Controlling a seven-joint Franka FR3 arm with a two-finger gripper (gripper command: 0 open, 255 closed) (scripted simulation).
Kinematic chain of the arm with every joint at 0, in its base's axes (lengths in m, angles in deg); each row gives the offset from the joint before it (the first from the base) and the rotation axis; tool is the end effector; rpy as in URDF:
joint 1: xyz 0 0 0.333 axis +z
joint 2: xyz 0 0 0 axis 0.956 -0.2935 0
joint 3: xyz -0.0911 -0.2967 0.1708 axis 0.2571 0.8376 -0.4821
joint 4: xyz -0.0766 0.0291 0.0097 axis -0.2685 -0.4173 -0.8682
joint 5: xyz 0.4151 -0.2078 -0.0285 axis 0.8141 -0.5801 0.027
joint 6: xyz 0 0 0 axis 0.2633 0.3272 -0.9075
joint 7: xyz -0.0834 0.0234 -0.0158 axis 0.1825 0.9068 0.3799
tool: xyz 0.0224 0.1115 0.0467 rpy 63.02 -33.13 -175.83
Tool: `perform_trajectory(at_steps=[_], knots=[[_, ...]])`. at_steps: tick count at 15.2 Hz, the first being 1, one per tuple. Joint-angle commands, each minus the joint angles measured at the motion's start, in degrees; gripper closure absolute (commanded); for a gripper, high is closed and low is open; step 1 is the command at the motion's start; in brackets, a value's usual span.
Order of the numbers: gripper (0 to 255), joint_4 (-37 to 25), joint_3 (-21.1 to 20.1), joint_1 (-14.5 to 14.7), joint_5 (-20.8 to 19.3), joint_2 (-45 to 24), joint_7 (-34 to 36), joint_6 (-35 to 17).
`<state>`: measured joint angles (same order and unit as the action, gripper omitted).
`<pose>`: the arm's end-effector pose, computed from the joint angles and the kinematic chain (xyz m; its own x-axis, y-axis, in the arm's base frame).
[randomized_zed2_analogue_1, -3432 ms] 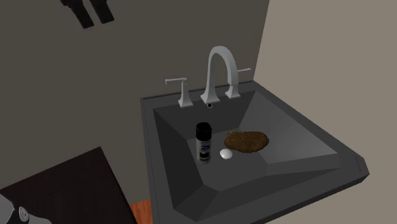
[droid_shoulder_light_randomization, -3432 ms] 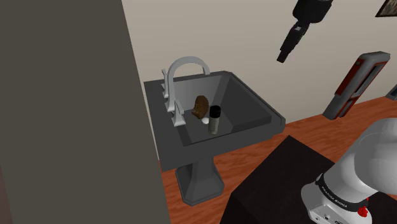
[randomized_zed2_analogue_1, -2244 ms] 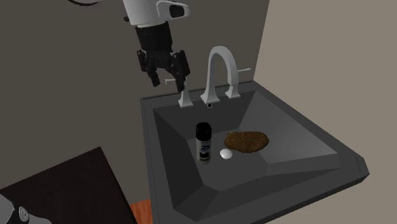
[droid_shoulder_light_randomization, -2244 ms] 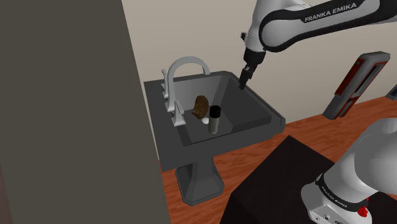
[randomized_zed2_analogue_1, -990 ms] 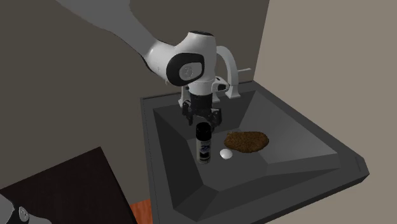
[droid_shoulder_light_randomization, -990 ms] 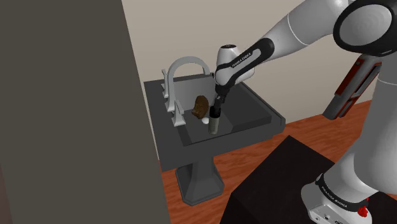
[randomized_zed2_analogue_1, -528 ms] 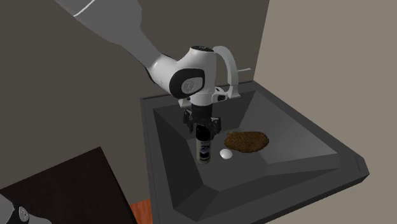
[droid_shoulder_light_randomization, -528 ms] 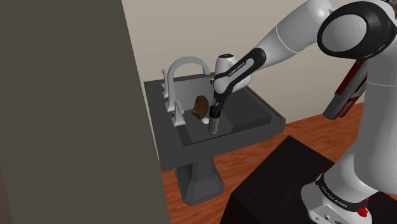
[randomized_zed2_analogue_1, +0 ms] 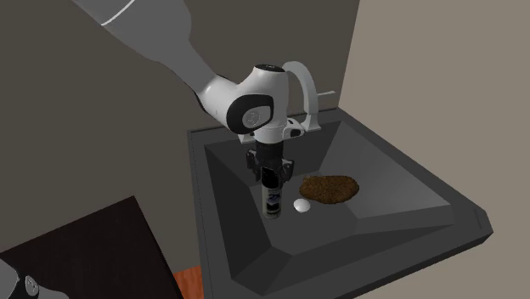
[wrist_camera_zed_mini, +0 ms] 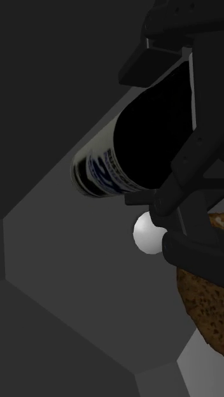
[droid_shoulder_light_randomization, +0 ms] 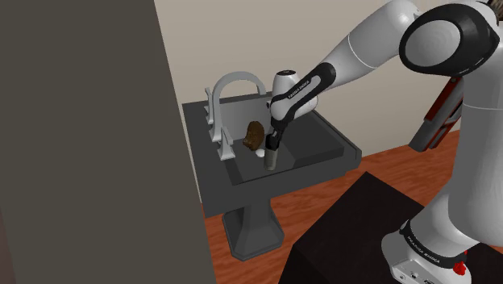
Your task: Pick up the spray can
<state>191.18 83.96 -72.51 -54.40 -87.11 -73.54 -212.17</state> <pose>0.6527 -0.0143 0.1709 0.9063 0.4225 -0.0086 0.4226 -0.9063 0.0088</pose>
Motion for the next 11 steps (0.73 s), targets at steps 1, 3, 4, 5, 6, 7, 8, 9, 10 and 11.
perform_trajectory(at_steps=[1, 3, 4, 5, 6, 7, 8, 9, 10, 11], knots=[[255, 0.04, 0.01, -0.01, 0.00, -0.04, 0.00, -0.01], [255, 0.02, 0.01, -0.02, 0.00, -0.05, -0.02, 0.00], [255, -0.08, 0.00, 0.02, 0.00, -0.13, 0.03, 0.02], [255, -0.05, 0.01, 0.03, -0.02, 0.49, 0.04, 0.60], [255, -0.02, 0.03, 0.04, -0.04, 1.10, 0.04, 1.19], [255, -0.02, 0.04, 0.05, -0.06, 1.70, 0.05, 1.79], [255, -0.02, 0.05, 0.06, -0.08, 2.30, 0.06, 2.39], [255, -0.07, 0.06, 0.07, -0.10, 2.87, 0.06, 3.00], [255, -0.10, 0.07, 0.08, -0.11, 3.45, 0.07, 3.61], [255, -0.15, 0.08, 0.09, -0.13, 4.02, 0.07, 4.23]])
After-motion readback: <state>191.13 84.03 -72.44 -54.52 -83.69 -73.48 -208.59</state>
